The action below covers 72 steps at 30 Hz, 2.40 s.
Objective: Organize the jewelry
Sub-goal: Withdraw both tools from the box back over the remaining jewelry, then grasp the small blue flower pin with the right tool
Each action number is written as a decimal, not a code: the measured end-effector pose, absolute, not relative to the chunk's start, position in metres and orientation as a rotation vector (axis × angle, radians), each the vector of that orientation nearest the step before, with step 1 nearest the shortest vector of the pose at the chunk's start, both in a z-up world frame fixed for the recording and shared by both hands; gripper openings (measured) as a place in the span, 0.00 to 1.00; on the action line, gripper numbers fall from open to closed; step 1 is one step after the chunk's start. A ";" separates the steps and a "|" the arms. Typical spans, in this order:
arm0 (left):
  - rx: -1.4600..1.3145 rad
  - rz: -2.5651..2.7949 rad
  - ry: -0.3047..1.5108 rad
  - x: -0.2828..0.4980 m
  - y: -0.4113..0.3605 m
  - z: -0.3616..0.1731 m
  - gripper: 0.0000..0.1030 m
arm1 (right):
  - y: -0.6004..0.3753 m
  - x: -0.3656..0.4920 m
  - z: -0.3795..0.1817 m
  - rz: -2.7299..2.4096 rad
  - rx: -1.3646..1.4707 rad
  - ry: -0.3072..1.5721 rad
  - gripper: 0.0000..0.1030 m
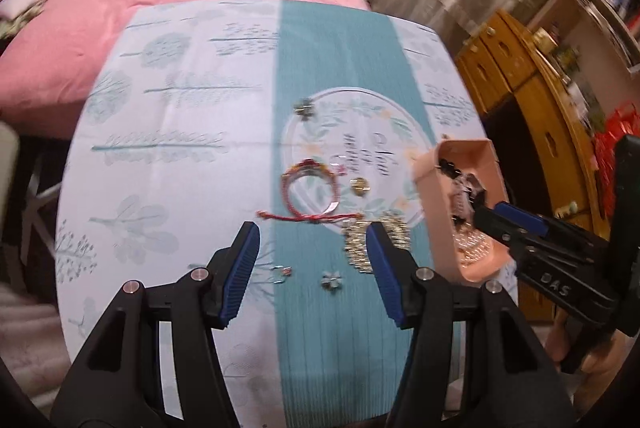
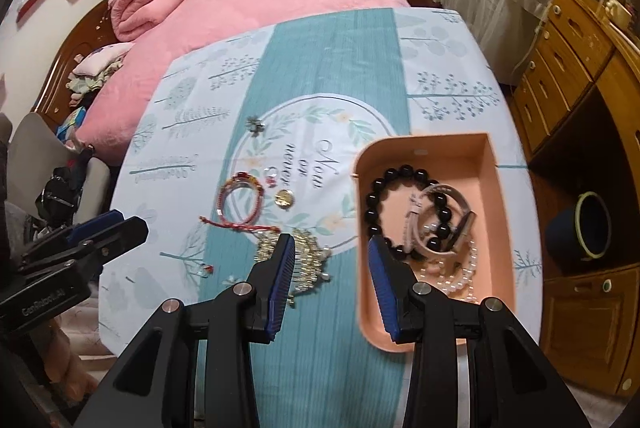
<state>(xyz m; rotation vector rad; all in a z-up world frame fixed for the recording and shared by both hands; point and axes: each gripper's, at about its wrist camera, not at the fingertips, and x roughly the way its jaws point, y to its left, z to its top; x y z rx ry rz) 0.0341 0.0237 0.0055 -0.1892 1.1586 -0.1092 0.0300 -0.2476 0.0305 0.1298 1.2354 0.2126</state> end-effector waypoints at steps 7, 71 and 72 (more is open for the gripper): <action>-0.226 -0.035 1.222 0.028 0.054 -0.013 0.51 | -0.220 0.035 0.035 0.274 0.105 1.227 0.37; 0.005 -0.401 1.403 0.039 0.031 -0.111 0.34 | -0.115 -0.004 -0.078 0.464 -0.065 1.333 0.14; 0.010 -0.406 1.406 0.040 0.029 -0.112 0.30 | -0.119 -0.006 -0.076 0.460 -0.054 1.337 0.14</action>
